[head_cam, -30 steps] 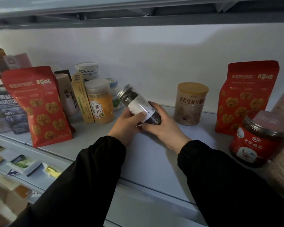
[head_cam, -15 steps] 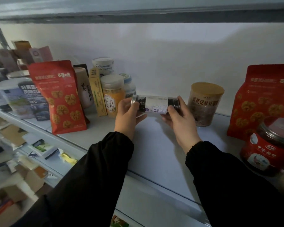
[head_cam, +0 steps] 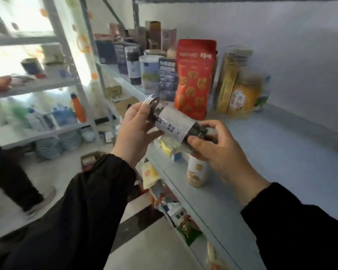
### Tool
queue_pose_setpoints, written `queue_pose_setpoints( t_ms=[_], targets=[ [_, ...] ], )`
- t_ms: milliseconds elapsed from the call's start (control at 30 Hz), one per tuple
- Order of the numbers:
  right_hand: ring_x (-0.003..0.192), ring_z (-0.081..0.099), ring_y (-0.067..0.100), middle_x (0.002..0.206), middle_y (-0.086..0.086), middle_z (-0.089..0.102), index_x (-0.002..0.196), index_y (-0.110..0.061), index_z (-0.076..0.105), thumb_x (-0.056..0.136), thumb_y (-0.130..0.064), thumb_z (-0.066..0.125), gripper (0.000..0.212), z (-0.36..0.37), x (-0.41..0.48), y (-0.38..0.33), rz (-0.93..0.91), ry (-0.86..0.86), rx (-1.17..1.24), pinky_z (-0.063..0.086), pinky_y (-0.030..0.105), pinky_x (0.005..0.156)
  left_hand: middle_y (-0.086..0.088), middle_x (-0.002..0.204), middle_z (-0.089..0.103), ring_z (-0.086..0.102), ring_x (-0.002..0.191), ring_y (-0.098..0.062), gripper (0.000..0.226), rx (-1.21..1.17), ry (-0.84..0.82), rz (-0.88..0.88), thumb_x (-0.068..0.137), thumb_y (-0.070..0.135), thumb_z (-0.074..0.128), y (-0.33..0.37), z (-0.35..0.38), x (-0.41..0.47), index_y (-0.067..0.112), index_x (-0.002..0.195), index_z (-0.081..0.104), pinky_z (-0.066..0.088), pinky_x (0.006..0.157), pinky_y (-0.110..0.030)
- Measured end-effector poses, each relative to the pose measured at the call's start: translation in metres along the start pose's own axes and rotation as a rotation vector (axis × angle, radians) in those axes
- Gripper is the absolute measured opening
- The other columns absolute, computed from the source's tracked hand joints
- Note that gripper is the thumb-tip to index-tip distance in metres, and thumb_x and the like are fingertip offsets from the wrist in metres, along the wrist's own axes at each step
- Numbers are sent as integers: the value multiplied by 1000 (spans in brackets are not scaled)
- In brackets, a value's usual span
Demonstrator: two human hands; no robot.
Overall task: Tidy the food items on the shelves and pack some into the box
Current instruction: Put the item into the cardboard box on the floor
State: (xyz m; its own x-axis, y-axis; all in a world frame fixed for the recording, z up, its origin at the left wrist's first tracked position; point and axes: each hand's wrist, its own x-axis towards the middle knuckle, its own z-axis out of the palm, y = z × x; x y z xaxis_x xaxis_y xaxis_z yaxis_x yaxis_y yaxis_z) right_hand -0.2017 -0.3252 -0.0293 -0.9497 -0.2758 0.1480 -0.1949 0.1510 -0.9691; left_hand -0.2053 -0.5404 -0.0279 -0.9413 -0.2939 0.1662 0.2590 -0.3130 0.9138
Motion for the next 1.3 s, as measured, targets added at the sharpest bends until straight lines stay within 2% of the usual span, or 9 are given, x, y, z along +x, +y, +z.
queue_pose_setpoints(
  t_ms=[133,233,467,600,767,933,1033,1133,1300],
  targets=[
    [102,75,16,120,2,72,125,-42,55,82,-37,86,53,116,20,26,92,-186,93,62,42,92,2,96,68,65,76,-11,25,94,182,0,106,39,55,21,-95,5,17,119,57,57,62,-30],
    [116,70,16,130,-5,71,146,-45,50,75,-52,89,81,200,38,41,138,-325,127,57,48,101,1,92,65,60,61,-4,28,121,265,2,105,34,59,35,-161,11,13,120,51,48,50,-21],
    [116,71,17,119,-11,76,120,-58,62,78,-40,89,53,362,85,44,227,-516,262,54,49,106,-5,112,70,65,79,-17,24,131,330,-78,106,17,53,67,-310,41,23,129,57,55,62,-31],
    [119,69,14,130,-4,71,139,-46,56,83,-38,85,63,422,116,48,258,-580,268,57,44,102,-8,124,67,70,92,-17,30,132,359,-81,107,15,52,73,-371,65,26,135,57,60,78,-38],
    [109,73,22,127,9,65,131,-21,53,94,-25,77,45,456,182,66,365,-315,340,64,32,83,-17,128,60,71,96,-23,25,122,492,-96,103,8,58,45,-437,104,8,128,50,62,85,-43],
    [112,70,21,115,-1,72,107,-30,67,70,-66,78,53,493,285,113,351,-100,192,57,50,101,-13,135,55,68,112,-25,25,173,565,-185,96,1,62,-11,-475,160,13,116,52,58,100,-46],
    [118,63,9,120,-19,70,119,-36,69,80,-65,68,49,525,339,132,325,-157,132,49,45,110,4,128,58,62,123,-16,42,249,601,-219,91,-10,53,-35,-497,204,20,121,55,56,95,-30],
    [132,43,0,137,-23,52,151,-27,51,106,-44,52,49,554,393,152,306,-294,115,33,26,110,16,122,57,58,110,11,55,326,598,-281,90,-20,40,-45,-520,253,18,130,48,50,85,-12],
    [146,36,2,160,-20,41,160,-36,38,90,-59,48,74,610,469,192,422,-467,98,27,39,126,24,123,52,52,117,12,67,401,647,-374,87,-24,34,-62,-573,327,21,136,41,38,107,-22]
  ],
)
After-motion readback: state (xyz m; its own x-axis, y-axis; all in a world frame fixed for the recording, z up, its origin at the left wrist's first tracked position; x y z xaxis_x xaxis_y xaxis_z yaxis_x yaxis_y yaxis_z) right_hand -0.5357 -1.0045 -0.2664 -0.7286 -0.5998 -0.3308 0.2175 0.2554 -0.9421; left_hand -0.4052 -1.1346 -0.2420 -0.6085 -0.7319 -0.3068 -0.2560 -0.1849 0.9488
